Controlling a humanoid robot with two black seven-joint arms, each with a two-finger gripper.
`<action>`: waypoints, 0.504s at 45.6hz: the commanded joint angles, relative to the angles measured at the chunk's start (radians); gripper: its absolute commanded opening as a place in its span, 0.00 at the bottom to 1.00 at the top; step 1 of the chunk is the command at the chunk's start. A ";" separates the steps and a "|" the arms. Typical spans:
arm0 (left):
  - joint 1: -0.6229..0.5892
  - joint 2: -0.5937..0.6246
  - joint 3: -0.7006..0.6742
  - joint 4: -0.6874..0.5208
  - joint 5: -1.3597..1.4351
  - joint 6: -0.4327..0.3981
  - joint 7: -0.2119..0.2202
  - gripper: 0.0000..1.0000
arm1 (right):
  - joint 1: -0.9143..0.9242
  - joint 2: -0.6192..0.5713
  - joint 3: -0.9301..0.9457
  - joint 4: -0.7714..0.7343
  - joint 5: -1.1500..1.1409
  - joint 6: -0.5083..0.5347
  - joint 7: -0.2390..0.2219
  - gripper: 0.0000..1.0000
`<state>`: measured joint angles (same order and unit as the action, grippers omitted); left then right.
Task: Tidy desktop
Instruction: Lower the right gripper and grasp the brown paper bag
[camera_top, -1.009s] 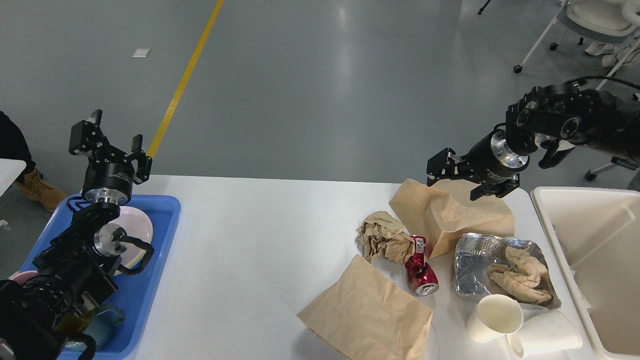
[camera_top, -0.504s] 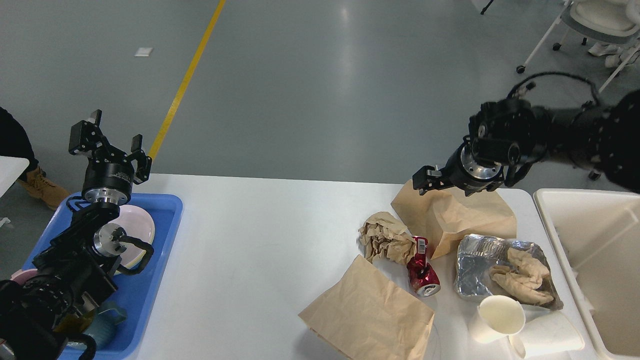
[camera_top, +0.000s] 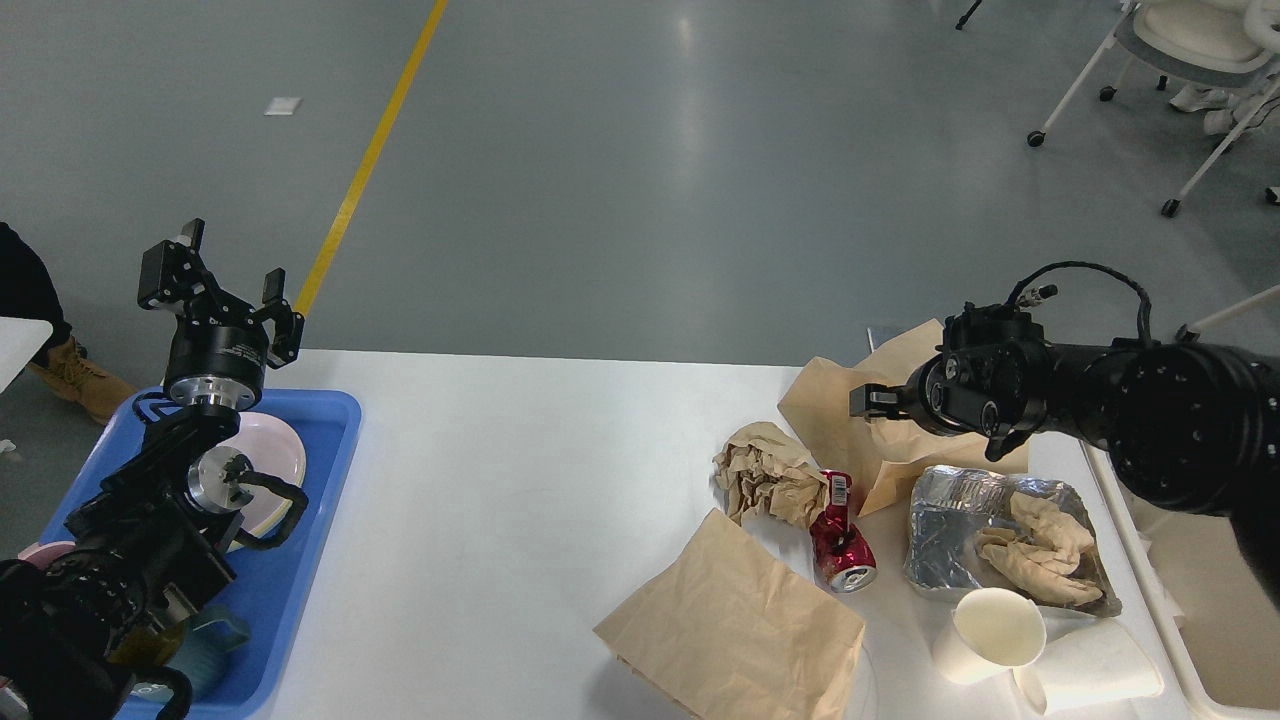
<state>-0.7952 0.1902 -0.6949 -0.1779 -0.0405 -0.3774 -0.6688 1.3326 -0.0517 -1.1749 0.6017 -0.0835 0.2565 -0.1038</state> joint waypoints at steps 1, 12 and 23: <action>-0.001 0.000 0.000 0.000 0.001 0.000 0.000 0.96 | -0.027 0.006 0.000 -0.022 0.001 -0.002 -0.023 0.71; 0.001 0.000 0.000 0.000 0.001 0.000 0.000 0.96 | -0.044 0.006 0.006 -0.023 0.013 -0.002 -0.033 0.00; -0.001 0.000 0.000 0.000 -0.001 0.000 0.000 0.96 | -0.033 0.006 0.026 -0.022 0.017 -0.028 -0.033 0.00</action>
<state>-0.7957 0.1902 -0.6949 -0.1779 -0.0404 -0.3774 -0.6688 1.2889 -0.0461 -1.1605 0.5784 -0.0674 0.2513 -0.1378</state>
